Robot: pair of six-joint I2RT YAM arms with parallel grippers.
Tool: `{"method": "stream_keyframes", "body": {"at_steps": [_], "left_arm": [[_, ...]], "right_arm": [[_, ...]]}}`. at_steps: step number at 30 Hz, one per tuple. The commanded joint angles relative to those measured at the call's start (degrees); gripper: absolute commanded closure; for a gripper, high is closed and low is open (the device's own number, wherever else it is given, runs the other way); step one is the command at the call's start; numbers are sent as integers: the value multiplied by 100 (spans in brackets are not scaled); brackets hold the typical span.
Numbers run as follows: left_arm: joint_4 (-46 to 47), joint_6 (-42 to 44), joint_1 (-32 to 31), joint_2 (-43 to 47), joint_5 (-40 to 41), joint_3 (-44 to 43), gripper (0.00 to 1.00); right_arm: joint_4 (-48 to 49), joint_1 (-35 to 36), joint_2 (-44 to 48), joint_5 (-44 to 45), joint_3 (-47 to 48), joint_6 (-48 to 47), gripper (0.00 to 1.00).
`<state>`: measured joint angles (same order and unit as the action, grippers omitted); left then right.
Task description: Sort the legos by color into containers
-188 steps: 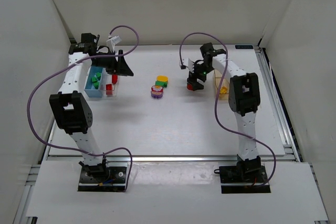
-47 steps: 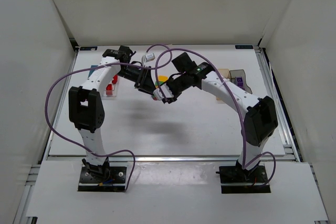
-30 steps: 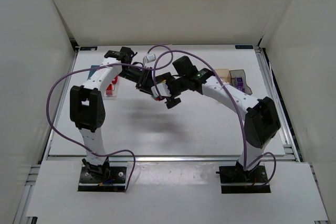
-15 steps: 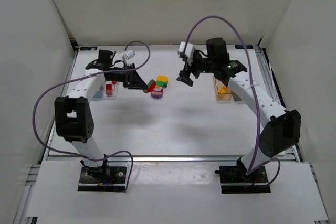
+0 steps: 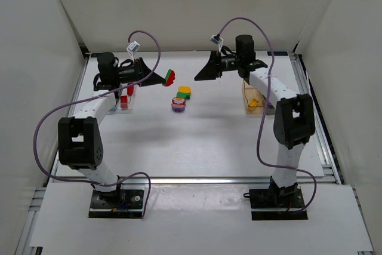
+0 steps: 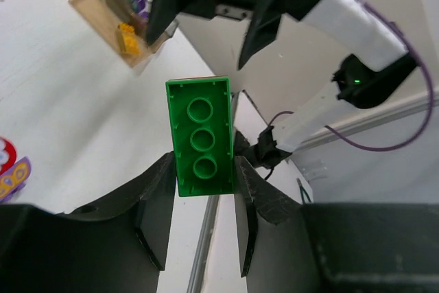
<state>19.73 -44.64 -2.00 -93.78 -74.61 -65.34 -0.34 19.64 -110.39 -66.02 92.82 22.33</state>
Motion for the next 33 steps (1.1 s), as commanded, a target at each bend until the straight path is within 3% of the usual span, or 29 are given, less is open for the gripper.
{"method": "stream_keyframes", "body": {"at_steps": [1, 12, 20, 33], "left_arm": [[1533, -1202, -29, -114, -387, -119, 90], [2492, -2066, -37, -598, -555, -330, 90], [2668, -2215, -29, -791, -642, -664, 90], [2721, -2277, -213, -659, -652, -480, 90]], "right_arm": [[1563, 224, -201, -780, 489, 1705, 12], [1475, 541, -826, -1079, 1432, 1635, 25], [869, 708, -941, -1001, 1529, 1152, 24], [851, 717, -1397, -895, 2160, 1371, 26]]}}
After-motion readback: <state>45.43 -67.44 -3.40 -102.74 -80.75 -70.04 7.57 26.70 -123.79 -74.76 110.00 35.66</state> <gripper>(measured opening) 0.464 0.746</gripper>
